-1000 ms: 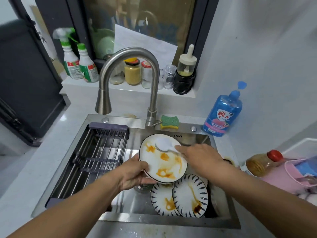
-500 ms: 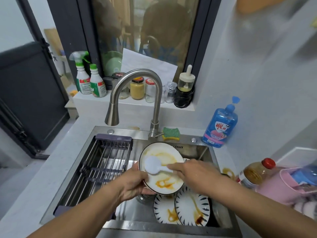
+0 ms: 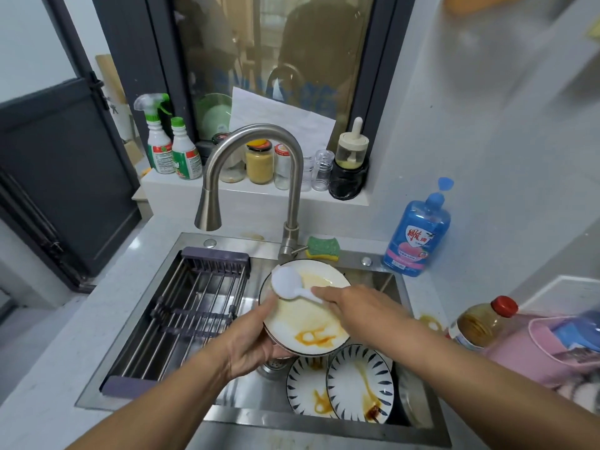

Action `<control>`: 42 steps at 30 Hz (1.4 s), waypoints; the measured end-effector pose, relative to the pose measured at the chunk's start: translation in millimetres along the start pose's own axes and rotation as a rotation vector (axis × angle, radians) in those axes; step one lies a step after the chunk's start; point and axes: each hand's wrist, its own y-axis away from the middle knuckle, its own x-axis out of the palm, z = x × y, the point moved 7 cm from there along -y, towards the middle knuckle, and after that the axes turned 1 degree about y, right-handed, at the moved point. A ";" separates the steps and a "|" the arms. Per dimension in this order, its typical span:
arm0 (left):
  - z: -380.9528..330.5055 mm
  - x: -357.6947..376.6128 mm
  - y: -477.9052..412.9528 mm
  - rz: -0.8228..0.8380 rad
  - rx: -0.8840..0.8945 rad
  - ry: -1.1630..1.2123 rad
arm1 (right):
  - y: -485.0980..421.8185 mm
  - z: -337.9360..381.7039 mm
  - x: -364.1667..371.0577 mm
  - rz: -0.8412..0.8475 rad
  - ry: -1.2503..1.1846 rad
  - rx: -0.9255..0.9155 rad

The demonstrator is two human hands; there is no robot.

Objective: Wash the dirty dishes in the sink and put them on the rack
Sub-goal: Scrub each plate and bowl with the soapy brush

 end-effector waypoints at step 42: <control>-41.9 -29.0 -17.5 -0.433 0.388 -0.320 | 21.6 19.9 41.1 0.178 -0.319 -0.020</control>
